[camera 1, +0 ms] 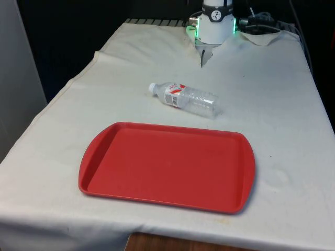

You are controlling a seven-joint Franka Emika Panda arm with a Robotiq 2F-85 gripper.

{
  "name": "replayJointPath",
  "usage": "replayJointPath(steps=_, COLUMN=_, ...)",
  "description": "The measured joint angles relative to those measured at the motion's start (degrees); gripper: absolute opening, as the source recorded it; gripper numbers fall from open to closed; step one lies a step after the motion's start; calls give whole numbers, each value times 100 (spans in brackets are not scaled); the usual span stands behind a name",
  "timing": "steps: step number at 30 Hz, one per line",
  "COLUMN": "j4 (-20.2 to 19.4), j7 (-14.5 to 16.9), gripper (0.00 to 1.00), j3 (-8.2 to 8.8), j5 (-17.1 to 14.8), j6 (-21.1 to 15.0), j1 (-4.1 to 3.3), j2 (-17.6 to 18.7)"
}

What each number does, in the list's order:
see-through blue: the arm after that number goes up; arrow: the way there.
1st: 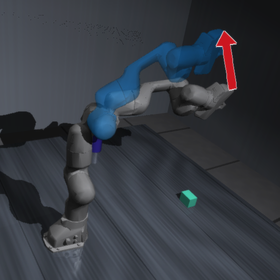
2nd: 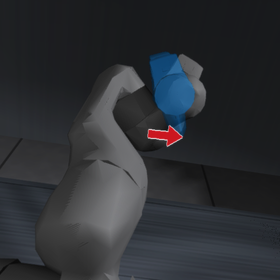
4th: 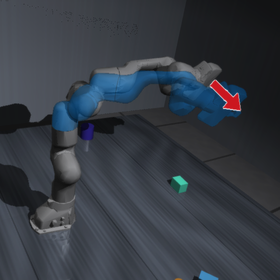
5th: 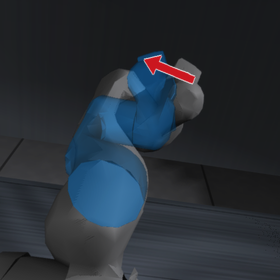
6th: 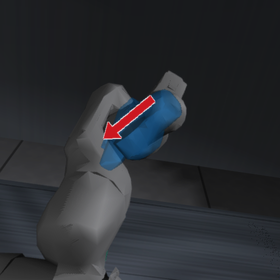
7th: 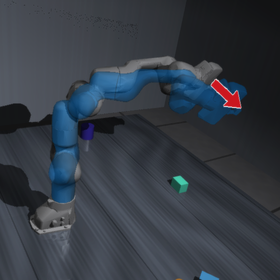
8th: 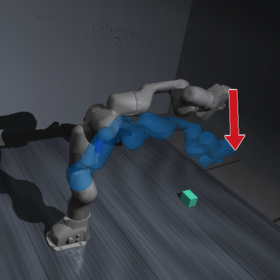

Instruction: Place the bottle upright on the tray.

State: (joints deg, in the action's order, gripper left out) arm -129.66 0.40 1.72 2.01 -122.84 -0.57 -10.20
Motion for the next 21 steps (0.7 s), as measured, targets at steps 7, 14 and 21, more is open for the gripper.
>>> replayJointPath(steps=7, j4=-286, j7=46, gripper=100, j3=69, j5=0, j6=-390, j1=0, j2=-6)
replayJointPath(steps=14, j4=-579, j7=74, gripper=100, j3=138, j5=0, j6=-796, j1=0, j2=-6)
replayJointPath(steps=21, j4=-745, j7=-17, gripper=100, j3=166, j5=0, j6=-1026, j1=0, j2=-6)
